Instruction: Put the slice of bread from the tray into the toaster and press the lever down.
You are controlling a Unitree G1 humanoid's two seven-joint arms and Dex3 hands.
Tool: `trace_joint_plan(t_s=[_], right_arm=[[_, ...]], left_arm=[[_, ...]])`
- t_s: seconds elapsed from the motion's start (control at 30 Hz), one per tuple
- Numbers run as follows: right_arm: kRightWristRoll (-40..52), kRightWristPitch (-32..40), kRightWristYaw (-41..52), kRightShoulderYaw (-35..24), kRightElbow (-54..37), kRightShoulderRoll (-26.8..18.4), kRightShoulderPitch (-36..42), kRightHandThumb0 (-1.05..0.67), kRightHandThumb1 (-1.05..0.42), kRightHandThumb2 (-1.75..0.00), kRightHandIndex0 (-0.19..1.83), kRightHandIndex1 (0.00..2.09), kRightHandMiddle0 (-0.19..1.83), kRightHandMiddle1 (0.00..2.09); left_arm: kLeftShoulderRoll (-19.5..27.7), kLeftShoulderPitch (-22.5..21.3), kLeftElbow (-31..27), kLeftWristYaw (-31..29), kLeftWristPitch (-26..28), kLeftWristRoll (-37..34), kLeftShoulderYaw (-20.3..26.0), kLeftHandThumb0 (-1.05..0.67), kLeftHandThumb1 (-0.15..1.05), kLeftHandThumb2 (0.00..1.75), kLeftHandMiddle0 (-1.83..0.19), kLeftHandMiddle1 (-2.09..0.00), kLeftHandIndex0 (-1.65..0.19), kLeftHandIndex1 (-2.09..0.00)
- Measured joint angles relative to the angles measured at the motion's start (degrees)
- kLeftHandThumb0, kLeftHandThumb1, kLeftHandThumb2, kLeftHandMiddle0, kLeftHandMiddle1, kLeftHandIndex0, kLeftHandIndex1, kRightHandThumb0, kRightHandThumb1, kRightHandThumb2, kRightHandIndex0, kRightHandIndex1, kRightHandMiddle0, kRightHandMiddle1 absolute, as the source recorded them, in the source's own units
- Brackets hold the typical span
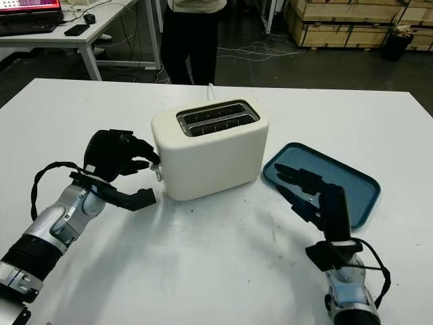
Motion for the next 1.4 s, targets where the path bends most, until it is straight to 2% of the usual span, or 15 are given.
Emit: trace_joint_plan(t_s=[0.07, 0.1, 0.17, 0.27, 0.33, 0.4, 0.6, 0.7, 0.87, 1.07, 1.2, 1.3, 1.4], right_arm=[[0.0, 0.0, 0.5, -0.1, -1.4, -0.1, 1.5, -0.18, -0.92, -0.12, 1.03, 0.02, 0.91, 0.0], [0.0, 0.0, 0.6, -0.1, -1.8, -0.3, 1.9, -0.18, -0.92, -0.12, 1.03, 0.02, 0.91, 0.0], [0.0, 0.0, 1.0, -0.2, -1.8, -0.9, 2.4, -0.18, -0.92, -0.13, 1.04, 0.02, 0.91, 0.0], [-0.1, 0.0, 1.8, -0.1, -1.7, -2.2, 2.3, -0.19, -0.92, -0.12, 1.04, 0.02, 0.92, 0.01], [-0.2, 0.0, 2.5, 0.1, -1.1, -2.9, 1.7, -0.18, -0.92, -0.11, 1.04, 0.02, 0.92, 0.01], [-0.2, 0.2, 3.2, 0.4, 0.3, -3.3, 0.6, -0.17, -0.92, -0.11, 1.05, 0.02, 0.92, 0.01], [-0.2, 0.4, 4.1, 1.3, 1.1, -3.3, -0.7, -0.15, -0.92, -0.12, 1.05, 0.02, 0.92, 0.0], [-0.2, 0.4, 4.1, 1.2, 1.1, -3.3, -0.8, -0.15, -0.92, -0.12, 1.05, 0.02, 0.92, 0.0], [-0.2, 0.4, 4.0, 1.2, 1.2, -3.3, -0.8, -0.15, -0.92, -0.13, 1.05, 0.02, 0.91, 0.0], [-0.2, 0.4, 4.1, 1.2, 1.4, -3.3, -1.0, -0.15, -0.92, -0.13, 1.02, 0.01, 0.9, 0.0], [-0.1, 0.4, 4.1, 1.3, 1.6, -3.3, -2.2, -0.17, -0.92, -0.08, 0.96, 0.0, 0.84, 0.0], [0.8, 0.8, 5.1, 1.3, 1.6, -3.3, -3.7, -0.2, -0.92, -0.06, 0.95, 0.0, 0.8, 0.0], [4.3, 2.1, 7.7, 1.2, 1.4, -3.5, -6.2, -0.21, -0.92, -0.04, 0.89, 0.0, 0.77, 0.0]], left_arm=[[-1.1, 1.1, 0.1, 1.9, 1.0, -1.2, 0.0, -0.04, 0.73, 0.0, -0.98, -1.19, -1.31, -0.01], [-2.0, 1.9, 0.4, 4.2, 1.2, -1.6, 0.1, -0.02, 0.75, 0.01, -0.92, -1.26, -1.29, 0.0], [-4.3, 4.1, 1.6, 9.7, 1.6, -3.2, 0.3, -0.01, 0.78, 0.02, -0.84, -1.25, -1.26, 0.0], [-8.4, 8.0, 4.1, 16.4, 1.1, -5.8, 0.5, 0.01, 0.8, 0.02, -0.85, -1.32, -1.24, 0.0], [-10.2, 11.1, 6.3, 17.6, 0.7, -6.5, 0.2, 0.0, 0.81, 0.01, -0.8, -1.43, -1.24, 0.0], [-11.7, 12.4, 7.1, 15.1, 0.7, -6.3, -1.5, -0.01, 0.82, 0.01, -0.75, -1.54, -1.23, 0.0], [-12.7, 11.2, 7.4, 15.1, 2.1, -6.3, -1.5, -0.07, 0.8, 0.01, -0.83, -1.31, -1.23, -0.02], [-12.7, 10.9, 7.9, 15.1, 1.9, -6.3, -1.6, -0.04, 0.78, 0.01, -0.85, -1.39, -1.26, -0.02], [-12.7, 10.8, 8.0, 15.1, 1.8, -6.3, -1.6, -0.06, 0.81, 0.01, -0.83, -1.35, -1.22, 0.0], [-12.7, 10.8, 7.9, 15.1, 1.6, -6.3, -1.6, -0.04, 0.76, 0.01, -0.87, -1.36, -1.28, -0.03], [-10.8, 13.3, 2.1, 14.4, 2.2, -6.8, -1.2, -0.13, 0.74, 0.01, -0.82, -1.26, -1.2, -0.01], [-8.4, 17.1, -6.4, 10.8, 3.5, -7.2, 0.0, -0.27, 0.75, 0.02, -0.72, -1.17, -1.06, 0.0], [-5.9, 20.2, -15.7, 4.7, 6.4, -7.6, 3.3, -0.35, 0.77, 0.01, -0.64, -1.16, -0.97, 0.0]])
